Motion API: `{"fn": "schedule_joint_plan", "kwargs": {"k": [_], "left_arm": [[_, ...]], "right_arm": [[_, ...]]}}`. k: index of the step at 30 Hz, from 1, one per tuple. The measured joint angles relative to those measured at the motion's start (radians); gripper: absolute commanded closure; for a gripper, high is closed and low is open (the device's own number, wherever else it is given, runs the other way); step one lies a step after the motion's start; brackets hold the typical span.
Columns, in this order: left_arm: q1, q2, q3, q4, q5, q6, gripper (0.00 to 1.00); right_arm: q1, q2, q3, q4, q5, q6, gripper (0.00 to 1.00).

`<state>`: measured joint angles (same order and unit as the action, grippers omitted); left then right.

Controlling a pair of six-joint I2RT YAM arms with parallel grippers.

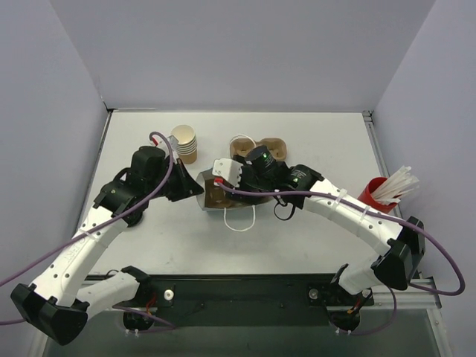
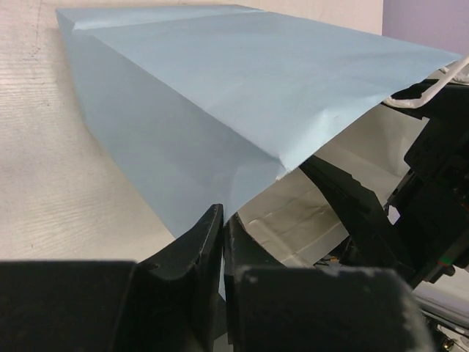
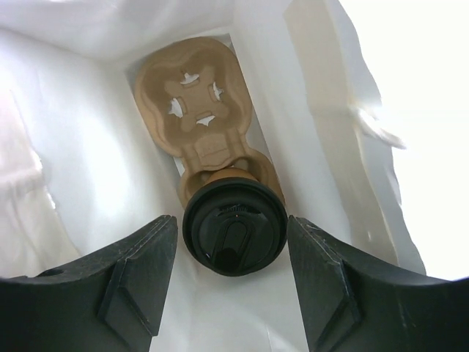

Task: Pack the takeout coffee

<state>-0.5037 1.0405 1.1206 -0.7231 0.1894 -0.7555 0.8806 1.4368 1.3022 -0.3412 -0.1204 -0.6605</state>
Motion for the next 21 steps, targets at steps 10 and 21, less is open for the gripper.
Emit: {"fn": "schedule_joint_plan", "kwargs": {"k": [10,21], "left_arm": [[0.04,0.05,0.074,-0.005,0.003,0.025,0.58],[0.072,0.089,0.249,-0.058,-0.041,0.105,0.31]], "right_arm": [[-0.03,0.001,0.101,-0.031,0.016,0.036,0.41],[-0.057,0.022,0.273,-0.058,0.049,0.151,0.41]]}}
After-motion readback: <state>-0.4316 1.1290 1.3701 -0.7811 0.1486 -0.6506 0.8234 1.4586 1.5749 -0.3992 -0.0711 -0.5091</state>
